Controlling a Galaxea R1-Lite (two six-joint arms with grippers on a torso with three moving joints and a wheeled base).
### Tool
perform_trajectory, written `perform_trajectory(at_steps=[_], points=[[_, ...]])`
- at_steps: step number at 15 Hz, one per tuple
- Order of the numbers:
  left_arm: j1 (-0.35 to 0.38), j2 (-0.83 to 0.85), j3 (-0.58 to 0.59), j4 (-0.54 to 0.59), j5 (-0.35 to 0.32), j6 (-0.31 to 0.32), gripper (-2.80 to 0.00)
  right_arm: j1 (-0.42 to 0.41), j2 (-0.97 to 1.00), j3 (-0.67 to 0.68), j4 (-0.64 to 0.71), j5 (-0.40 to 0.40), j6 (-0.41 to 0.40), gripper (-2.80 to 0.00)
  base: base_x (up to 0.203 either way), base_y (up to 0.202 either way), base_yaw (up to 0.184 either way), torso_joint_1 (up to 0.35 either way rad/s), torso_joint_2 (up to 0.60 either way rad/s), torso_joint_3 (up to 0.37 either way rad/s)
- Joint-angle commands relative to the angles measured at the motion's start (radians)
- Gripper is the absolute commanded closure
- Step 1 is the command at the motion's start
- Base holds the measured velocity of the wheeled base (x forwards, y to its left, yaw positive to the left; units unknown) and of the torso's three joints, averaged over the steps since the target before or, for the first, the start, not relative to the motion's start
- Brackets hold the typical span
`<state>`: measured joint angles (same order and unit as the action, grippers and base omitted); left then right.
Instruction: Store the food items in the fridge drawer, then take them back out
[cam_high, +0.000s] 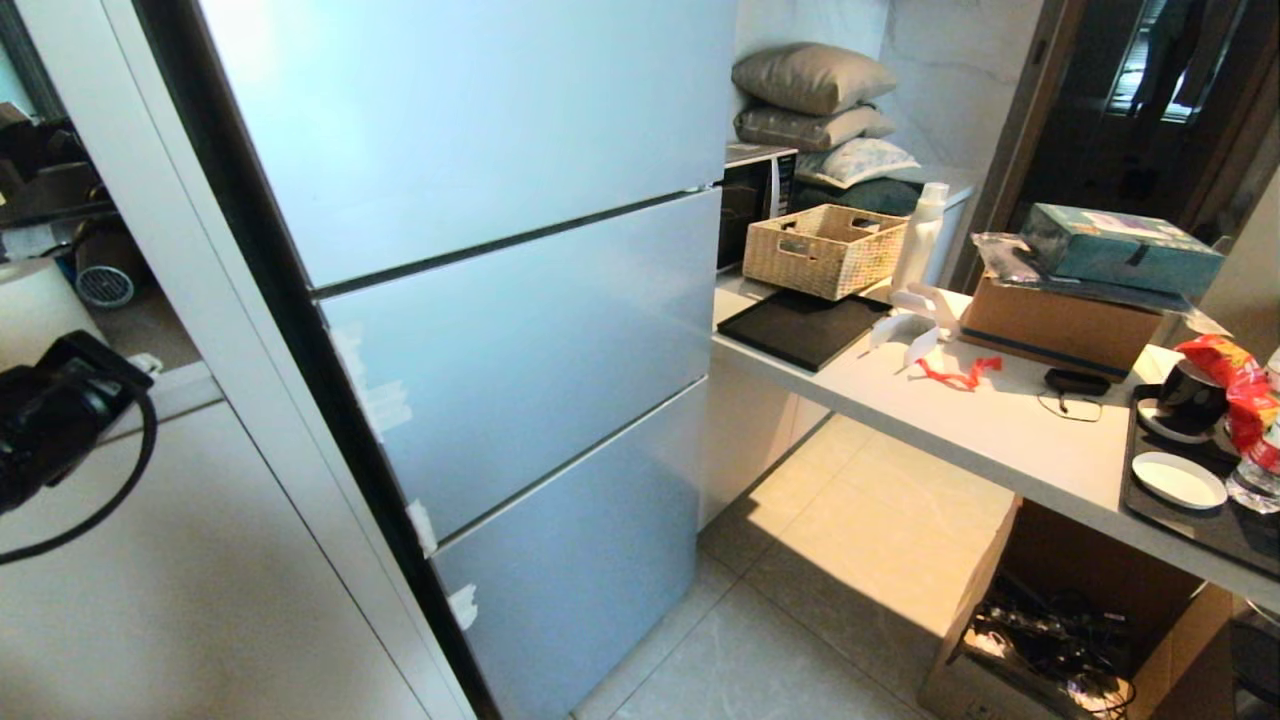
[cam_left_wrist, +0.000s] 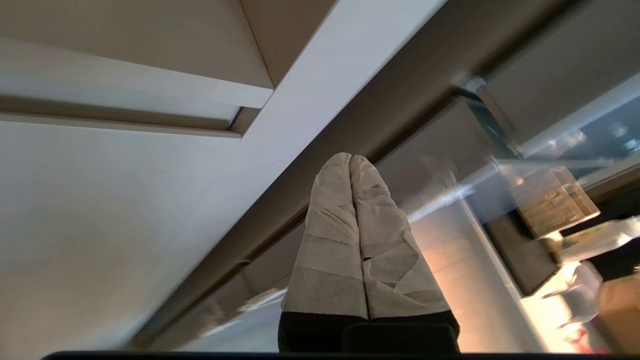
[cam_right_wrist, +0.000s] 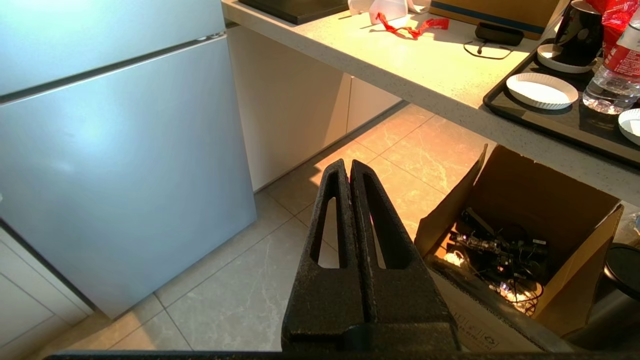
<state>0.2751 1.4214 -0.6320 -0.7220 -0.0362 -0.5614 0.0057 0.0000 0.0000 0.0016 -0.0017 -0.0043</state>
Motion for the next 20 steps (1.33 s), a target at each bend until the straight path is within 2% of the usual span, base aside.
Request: perform_trajectory(at_steps=[1,4,8,13,20], points=[[-0.010,0.060,-0.029,-0.005,-0.039,-0.057,0.00,0.000,0.002,0.000,0.000,0.000,0.000,0.00,0.000,0.000,0.000,0.000,0.00,0.000],[-0.077,0.078,-0.036,0.001,-0.069,-0.081,0.00,0.000,0.002,0.000,0.000,0.000,0.000,0.00,0.000,0.000,0.000,0.000,0.00,0.000],[-0.113,0.157,-0.081,-0.008,-0.065,-0.102,0.00,0.000,0.002,0.000,0.000,0.000,0.000,0.00,0.000,0.000,0.000,0.000,0.00,0.000],[-0.137,0.272,-0.180,-0.010,-0.066,-0.206,0.00,0.000,0.002,0.000,0.000,0.000,0.000,0.00,0.000,0.000,0.000,0.000,0.00,0.000],[-0.189,0.329,-0.229,-0.019,-0.064,-0.215,0.00,0.000,0.002,0.000,0.000,0.000,0.000,0.00,0.000,0.000,0.000,0.000,0.00,0.000]])
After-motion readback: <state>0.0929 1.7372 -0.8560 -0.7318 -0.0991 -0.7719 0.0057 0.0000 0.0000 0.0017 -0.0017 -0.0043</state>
